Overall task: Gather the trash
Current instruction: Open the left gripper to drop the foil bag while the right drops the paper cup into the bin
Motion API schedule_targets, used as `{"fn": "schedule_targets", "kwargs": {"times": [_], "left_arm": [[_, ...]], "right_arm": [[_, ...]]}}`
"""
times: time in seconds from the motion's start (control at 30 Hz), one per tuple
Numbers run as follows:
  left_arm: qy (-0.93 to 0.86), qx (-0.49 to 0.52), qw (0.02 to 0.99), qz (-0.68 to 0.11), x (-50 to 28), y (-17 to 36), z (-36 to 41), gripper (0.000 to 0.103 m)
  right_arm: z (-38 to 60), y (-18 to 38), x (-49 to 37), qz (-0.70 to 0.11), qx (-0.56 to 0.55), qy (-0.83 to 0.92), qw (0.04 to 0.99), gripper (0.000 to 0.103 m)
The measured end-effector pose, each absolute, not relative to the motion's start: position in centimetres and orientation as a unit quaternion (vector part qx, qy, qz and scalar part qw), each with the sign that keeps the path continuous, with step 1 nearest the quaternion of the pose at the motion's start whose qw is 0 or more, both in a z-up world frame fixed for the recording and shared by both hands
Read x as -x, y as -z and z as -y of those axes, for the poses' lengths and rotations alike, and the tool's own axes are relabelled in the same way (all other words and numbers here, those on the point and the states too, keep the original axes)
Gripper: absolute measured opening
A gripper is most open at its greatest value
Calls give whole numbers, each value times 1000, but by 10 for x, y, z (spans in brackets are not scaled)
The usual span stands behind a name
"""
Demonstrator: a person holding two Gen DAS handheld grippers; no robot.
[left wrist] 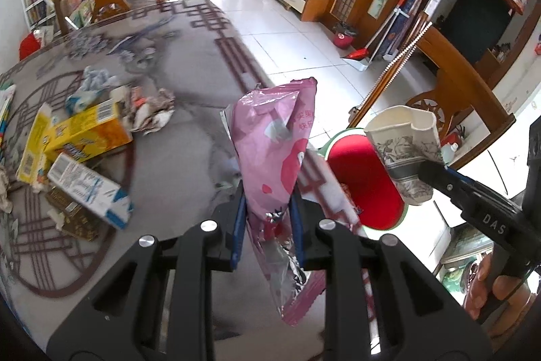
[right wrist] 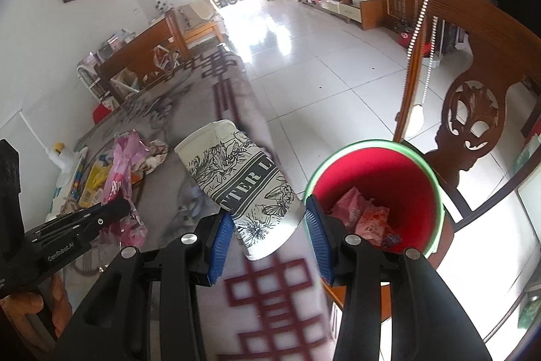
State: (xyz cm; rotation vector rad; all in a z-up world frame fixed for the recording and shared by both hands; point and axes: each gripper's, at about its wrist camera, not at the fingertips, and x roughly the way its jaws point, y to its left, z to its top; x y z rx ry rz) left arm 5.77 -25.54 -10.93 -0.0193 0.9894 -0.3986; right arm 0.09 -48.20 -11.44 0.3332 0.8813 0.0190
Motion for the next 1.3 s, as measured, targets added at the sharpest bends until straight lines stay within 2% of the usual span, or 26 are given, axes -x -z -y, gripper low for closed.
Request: {"fn": "schedule_targets", "kwargs": {"times": [0.8,0.87,0.9,0.93,0.97,1.3], "left_arm": [[285,-47,810,-511,-79,142,392,23],[294,-42,807,-510,-83,142,401,33],[296,-39,806,-511,-84,142,403,59],[293,-35,810,-506,-84,140,404,71],[294,-30,815,-499,-83,138,403,71],[275,-32,824,-495,-79,133,377,71]], "right_arm": [[583,140,7,-432,-238,79,866,42],[589,141,7,-429,-243,88,866,44],[592,142,8,-426,-248,95,865,62],[595,142,8,-426,-253,100,863,73],[599,143,10,-423,-259,106,862,82],[603,144,13,-420,-282,111,855,81]]}}
